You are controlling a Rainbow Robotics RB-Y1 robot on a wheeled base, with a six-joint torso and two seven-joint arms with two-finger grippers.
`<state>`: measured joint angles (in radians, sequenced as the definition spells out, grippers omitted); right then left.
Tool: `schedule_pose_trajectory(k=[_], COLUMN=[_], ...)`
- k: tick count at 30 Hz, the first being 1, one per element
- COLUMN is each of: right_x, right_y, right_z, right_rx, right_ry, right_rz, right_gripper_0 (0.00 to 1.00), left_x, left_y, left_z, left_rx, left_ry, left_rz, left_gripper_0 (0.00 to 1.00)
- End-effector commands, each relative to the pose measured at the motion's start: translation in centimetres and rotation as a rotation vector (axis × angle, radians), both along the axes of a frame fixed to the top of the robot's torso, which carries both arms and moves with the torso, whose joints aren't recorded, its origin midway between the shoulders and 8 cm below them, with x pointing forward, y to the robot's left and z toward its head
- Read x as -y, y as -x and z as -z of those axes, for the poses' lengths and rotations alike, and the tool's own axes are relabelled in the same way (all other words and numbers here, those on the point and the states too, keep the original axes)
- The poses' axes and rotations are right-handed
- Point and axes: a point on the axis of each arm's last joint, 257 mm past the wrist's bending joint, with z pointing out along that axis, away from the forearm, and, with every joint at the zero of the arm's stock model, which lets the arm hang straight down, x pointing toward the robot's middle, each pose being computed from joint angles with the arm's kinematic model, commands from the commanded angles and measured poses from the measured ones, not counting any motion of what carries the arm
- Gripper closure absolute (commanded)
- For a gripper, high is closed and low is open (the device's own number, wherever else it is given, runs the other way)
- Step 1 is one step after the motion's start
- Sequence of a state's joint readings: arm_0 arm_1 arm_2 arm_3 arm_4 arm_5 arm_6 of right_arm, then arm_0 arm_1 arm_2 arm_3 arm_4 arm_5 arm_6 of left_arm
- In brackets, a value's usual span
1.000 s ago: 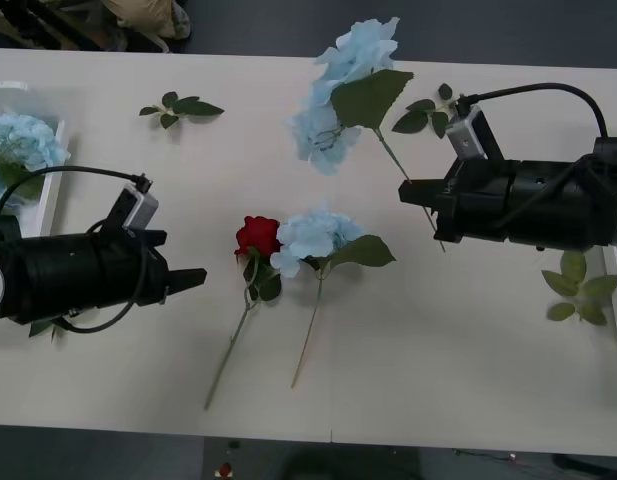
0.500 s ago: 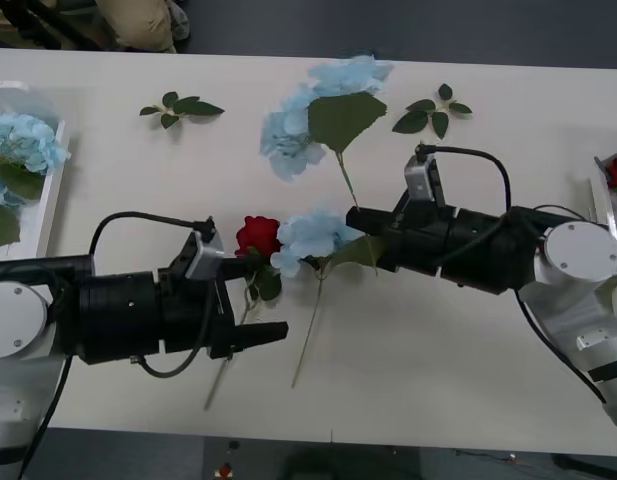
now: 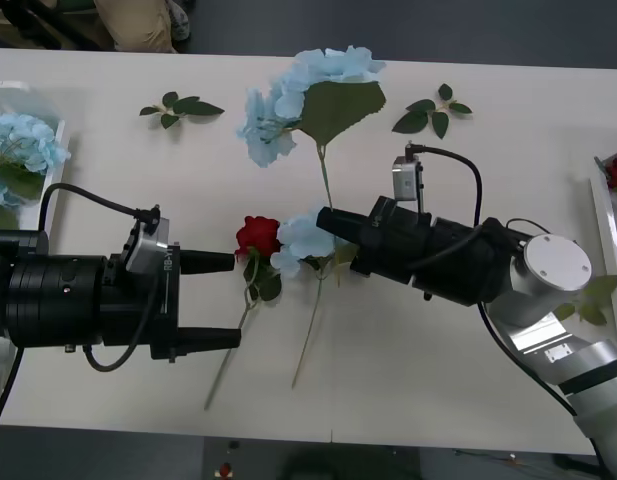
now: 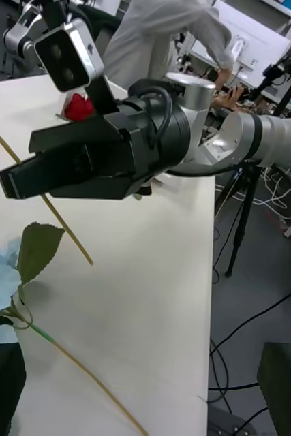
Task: Put the red flowers into the right box and the blue flowers into the left box
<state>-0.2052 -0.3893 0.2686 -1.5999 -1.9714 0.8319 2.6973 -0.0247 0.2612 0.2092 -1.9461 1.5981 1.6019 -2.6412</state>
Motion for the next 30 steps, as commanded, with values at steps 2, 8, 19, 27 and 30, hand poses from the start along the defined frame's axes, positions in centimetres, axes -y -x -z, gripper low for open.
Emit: schedule_pose_trajectory(k=[2,8,19,27,30], right_x=[0.8,1.3,0.7,0.2,0.0], right_y=[1.4,2.8,4.8,5.4,5.4], right_z=[0.0,0.0,1.3,1.9,1.8], right_rx=[-0.029,-0.045,-0.090,-0.104,-0.105], right_ry=[-0.046,-0.069,-0.086,-0.084,-0.090], right_rz=[-0.023,-0.067,-0.109,-0.121,-0.121], right_gripper_0=[1.00,1.00,1.00,1.00,1.00], left_x=[0.8,1.6,7.2,9.6,10.9], left_y=[0.7,0.3,-1.8,-2.6,-2.7], left_z=[-1.0,0.0,3.9,5.9,6.6], left_rx=[0.100,0.094,-0.149,-0.215,-0.254], left_ry=[-0.020,-0.046,0.134,0.133,0.151], left_rz=[0.056,0.047,0.014,0.020,0.013], left_gripper_0=[0.00,0.00,0.00,0.00,0.00])
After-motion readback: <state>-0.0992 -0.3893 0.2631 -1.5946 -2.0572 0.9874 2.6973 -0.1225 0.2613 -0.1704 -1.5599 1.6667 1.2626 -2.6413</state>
